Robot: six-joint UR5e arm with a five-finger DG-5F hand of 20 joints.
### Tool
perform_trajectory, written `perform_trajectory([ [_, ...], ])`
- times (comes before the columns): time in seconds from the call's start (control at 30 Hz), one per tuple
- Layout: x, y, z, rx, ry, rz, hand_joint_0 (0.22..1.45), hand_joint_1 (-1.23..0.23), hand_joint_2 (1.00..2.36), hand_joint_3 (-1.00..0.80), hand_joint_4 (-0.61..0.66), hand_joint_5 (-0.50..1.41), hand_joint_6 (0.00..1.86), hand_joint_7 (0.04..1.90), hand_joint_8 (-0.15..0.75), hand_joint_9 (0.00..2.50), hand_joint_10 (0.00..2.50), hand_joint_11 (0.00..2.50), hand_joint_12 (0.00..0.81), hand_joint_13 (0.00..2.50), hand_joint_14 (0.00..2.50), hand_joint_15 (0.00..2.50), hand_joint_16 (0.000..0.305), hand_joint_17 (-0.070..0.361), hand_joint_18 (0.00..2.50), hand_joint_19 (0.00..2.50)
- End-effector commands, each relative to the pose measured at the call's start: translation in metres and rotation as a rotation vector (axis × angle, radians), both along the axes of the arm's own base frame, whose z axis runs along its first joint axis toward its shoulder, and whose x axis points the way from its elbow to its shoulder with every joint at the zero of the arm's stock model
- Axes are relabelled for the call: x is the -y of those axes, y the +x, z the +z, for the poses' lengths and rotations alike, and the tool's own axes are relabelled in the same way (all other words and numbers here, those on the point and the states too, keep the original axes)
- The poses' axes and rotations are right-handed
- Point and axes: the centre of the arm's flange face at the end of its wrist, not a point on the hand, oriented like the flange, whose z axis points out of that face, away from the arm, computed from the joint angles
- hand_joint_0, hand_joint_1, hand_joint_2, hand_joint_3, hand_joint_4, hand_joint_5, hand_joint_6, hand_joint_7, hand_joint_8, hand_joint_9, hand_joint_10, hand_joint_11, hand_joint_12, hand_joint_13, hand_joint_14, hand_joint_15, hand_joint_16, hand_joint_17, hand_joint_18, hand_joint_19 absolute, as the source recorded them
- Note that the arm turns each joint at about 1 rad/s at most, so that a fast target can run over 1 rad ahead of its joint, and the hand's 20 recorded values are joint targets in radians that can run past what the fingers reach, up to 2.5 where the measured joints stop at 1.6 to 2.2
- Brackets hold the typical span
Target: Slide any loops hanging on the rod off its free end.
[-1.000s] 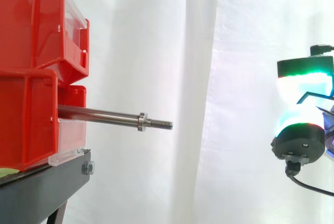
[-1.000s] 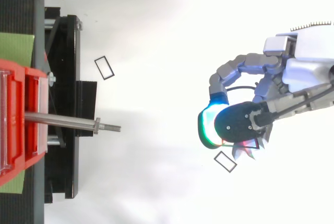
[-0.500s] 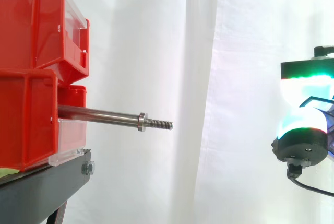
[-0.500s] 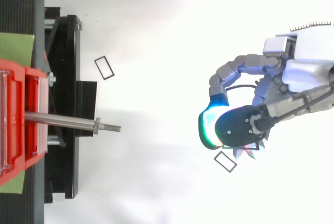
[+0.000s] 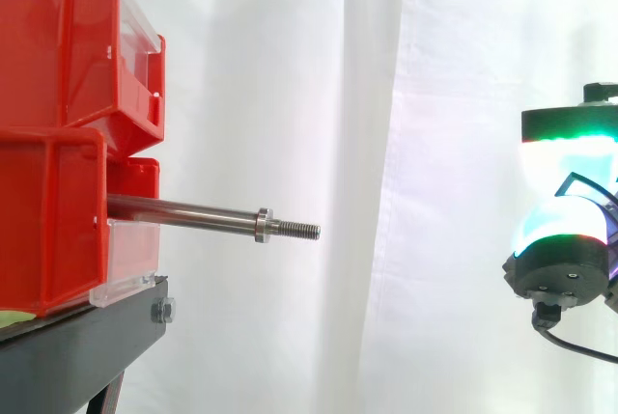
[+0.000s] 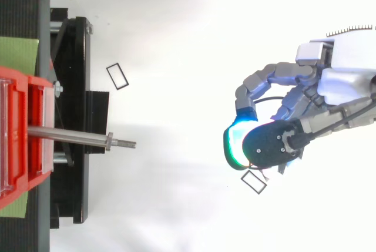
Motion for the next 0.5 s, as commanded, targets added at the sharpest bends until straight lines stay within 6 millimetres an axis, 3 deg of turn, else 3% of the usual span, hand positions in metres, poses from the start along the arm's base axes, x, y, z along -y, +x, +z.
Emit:
perform_trajectory([
  [0.0, -0.0002, 0.0001, -0.0001, 0.0, 0.0, 0.0, 0.61, -0.71, 1.03, -0.15, -0.07, -0.17, 0.93, 1.13, 0.312, 1.02, 0.02, 0.78, 0.321, 1.13, 0.01, 0.36, 0.047, 0.105, 1.08, 0.42],
  [0.33, -0.0001, 0.0003, 0.0, 0.002, -0.007, 0.003, 0.61, -0.7, 1.03, -0.15, -0.06, -0.17, 0.93, 1.12, 0.31, 1.1, 0.02, 0.81, 0.309, 1.14, 0.01, 0.36, 0.046, 0.104, 1.08, 0.44],
  [0.47, -0.0003, 0.0003, 0.0, 0.001, -0.016, 0.009, 0.6, -0.7, 1.03, -0.05, -0.08, -0.15, 0.93, 1.15, 0.316, 1.11, 0.02, 0.81, 0.31, 1.13, 0.01, 0.36, 0.046, 0.104, 1.08, 0.45],
])
